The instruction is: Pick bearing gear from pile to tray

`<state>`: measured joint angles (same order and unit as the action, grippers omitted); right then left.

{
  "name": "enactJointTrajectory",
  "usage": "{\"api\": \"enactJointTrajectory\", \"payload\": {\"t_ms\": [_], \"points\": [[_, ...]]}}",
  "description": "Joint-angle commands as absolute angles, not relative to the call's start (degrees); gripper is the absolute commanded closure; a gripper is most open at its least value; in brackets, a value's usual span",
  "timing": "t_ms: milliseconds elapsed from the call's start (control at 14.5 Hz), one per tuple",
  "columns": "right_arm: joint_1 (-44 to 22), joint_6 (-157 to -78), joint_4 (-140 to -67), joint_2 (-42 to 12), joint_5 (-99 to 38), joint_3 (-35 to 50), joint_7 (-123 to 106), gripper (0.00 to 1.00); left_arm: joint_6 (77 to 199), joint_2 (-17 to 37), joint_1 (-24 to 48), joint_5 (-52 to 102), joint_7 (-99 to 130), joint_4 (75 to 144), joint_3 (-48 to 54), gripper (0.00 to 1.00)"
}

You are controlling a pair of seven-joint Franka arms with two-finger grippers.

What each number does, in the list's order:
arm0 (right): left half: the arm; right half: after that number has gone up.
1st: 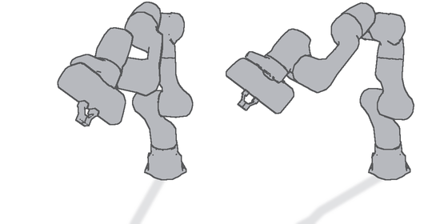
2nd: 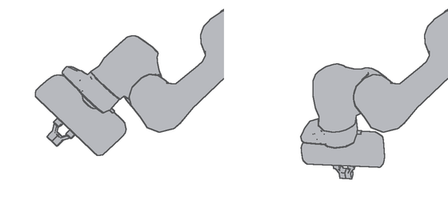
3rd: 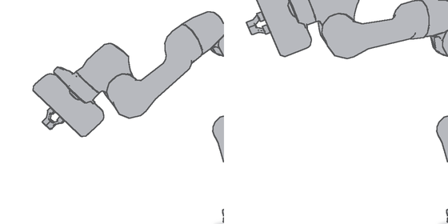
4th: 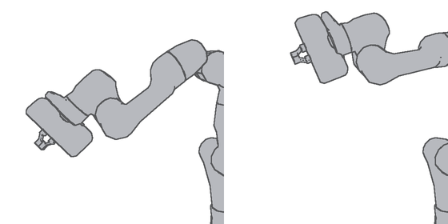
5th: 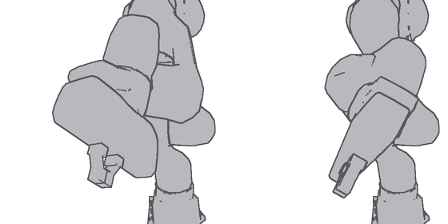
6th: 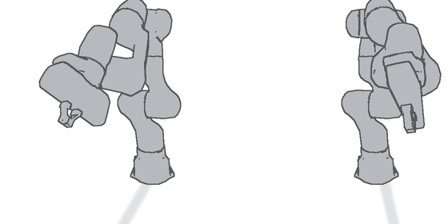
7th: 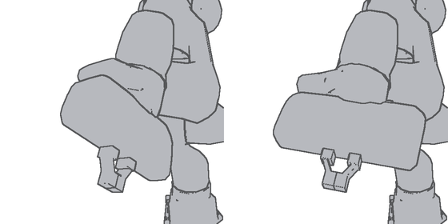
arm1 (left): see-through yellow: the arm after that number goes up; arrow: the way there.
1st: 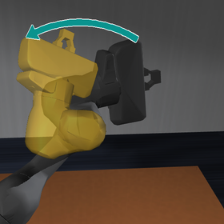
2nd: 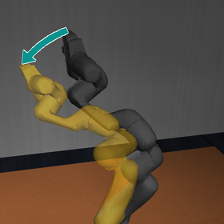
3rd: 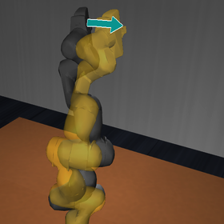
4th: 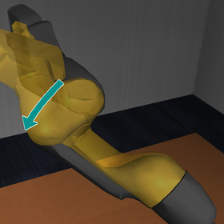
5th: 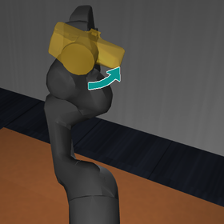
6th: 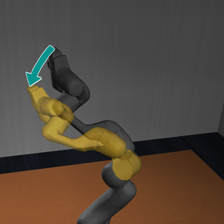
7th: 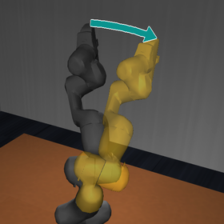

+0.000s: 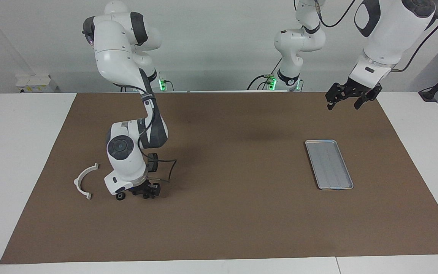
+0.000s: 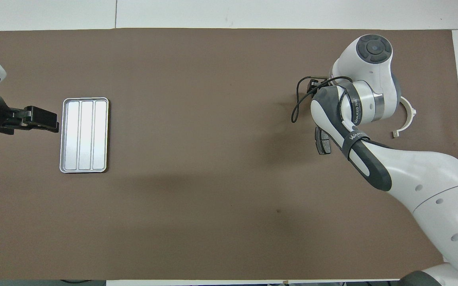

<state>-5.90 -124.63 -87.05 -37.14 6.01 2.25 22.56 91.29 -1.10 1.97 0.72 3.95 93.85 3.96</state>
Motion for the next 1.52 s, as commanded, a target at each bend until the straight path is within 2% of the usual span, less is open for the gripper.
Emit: {"api": "enactJointTrajectory", "payload": {"t_ms": [0, 69, 275, 344, 551, 620, 1102, 1309, 1446], "points": [[-5.19, -126.21, -87.01, -38.06, 6.15, 2.81, 23.90, 0.27, 90.44, -2.20, 2.29, -0.26, 3.43, 94.39, 3.69, 0.00], [-5.10, -126.30, -87.19, -38.06, 6.15, 2.73, 24.17, 0.28, 90.44, -2.20, 2.29, -0.26, 3.34, 94.39, 3.69, 0.00], [-5.10, -126.73, -88.50, -37.97, 6.15, 2.81, 25.05, 0.40, 90.44, -2.20, 2.29, -0.26, 3.34, 94.39, 3.78, 0.00], [-5.01, -127.26, -88.94, -37.88, 6.15, 2.73, 25.05, 0.47, 90.44, -2.20, 2.29, -0.26, 3.34, 94.39, 3.69, 0.00], [-4.57, -127.53, -89.74, -37.53, 6.15, 2.81, 24.96, 0.82, 90.44, -2.20, 2.29, -0.26, 3.34, 94.39, 3.78, 0.00], [-4.57, -127.44, -89.74, -37.53, 6.15, 2.81, 24.96, 0.99, 90.44, -2.11, 2.29, -0.26, 3.43, 94.39, 3.69, 0.00], [-4.48, -125.25, -89.12, -37.01, 6.33, 2.81, 24.43, 1.00, 90.44, -2.11, 2.29, -0.26, 3.34, 94.39, 3.78, 0.00], [-4.66, -113.77, -84.66, -33.59, 7.21, 2.73, 19.45, 1.00, 90.44, -2.11, 2.29, -0.26, 3.34, 94.39, 3.69, 0.00], [-4.66, -104.20, -81.40, -29.47, 7.03, 2.81, 15.05, 1.00, 90.44, -2.20, 2.29, -0.26, 3.34, 94.39, 3.69, 0.00]]}}
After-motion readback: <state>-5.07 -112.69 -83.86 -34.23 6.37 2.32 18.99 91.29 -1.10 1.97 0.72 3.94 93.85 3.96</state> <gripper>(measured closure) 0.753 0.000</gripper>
